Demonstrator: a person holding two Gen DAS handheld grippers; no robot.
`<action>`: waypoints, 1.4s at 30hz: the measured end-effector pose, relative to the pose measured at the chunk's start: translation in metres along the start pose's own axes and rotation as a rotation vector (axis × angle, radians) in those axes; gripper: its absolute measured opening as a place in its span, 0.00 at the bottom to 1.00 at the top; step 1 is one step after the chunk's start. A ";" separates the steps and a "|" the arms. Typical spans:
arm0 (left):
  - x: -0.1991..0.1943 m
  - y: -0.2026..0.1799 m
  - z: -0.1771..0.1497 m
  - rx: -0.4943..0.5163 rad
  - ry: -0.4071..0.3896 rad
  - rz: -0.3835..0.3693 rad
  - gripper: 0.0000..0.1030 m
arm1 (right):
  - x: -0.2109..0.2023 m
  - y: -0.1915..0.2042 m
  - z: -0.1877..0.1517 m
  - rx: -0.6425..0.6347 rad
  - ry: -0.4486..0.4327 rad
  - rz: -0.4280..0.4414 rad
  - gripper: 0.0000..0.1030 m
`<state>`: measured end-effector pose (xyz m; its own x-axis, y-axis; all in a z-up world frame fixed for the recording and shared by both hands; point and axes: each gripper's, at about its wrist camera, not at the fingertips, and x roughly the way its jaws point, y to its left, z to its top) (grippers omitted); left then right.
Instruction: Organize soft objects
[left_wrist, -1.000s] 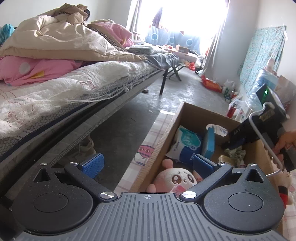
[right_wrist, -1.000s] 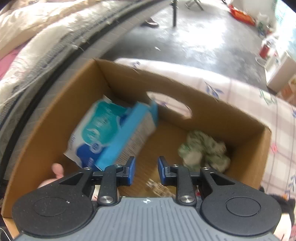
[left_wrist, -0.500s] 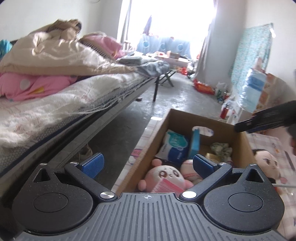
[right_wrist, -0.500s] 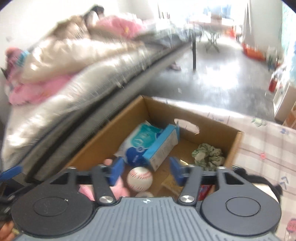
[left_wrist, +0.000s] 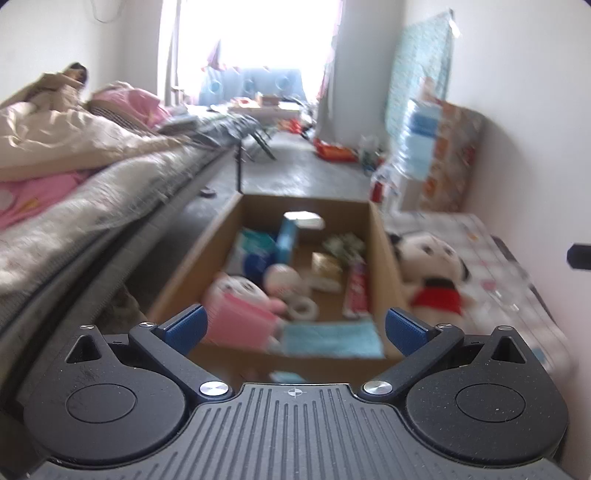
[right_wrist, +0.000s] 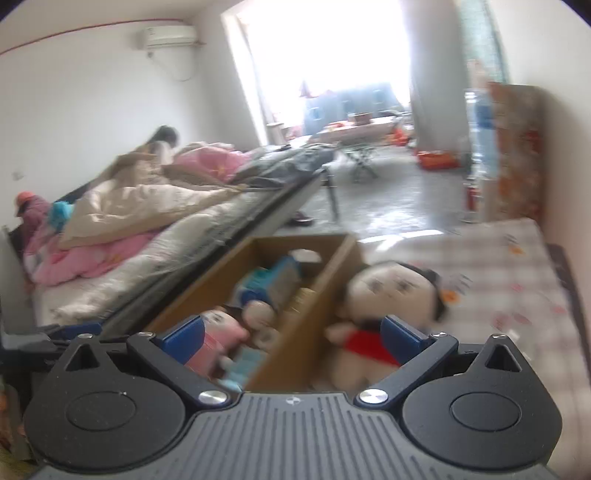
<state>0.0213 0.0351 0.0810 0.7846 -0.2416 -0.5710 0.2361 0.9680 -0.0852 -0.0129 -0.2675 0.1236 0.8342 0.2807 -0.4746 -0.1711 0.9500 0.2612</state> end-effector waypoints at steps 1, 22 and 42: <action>0.000 -0.007 -0.005 0.005 0.010 -0.006 1.00 | -0.007 -0.002 -0.010 0.002 -0.008 -0.030 1.00; 0.018 -0.049 -0.054 -0.002 0.111 0.189 1.00 | 0.001 0.013 -0.108 0.005 0.020 -0.485 1.00; 0.028 -0.055 -0.056 0.015 0.161 0.192 1.00 | 0.005 0.024 -0.116 0.037 0.046 -0.512 1.00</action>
<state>-0.0018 -0.0213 0.0238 0.7145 -0.0382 -0.6986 0.1010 0.9937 0.0489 -0.0737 -0.2273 0.0303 0.7823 -0.2126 -0.5855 0.2724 0.9621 0.0146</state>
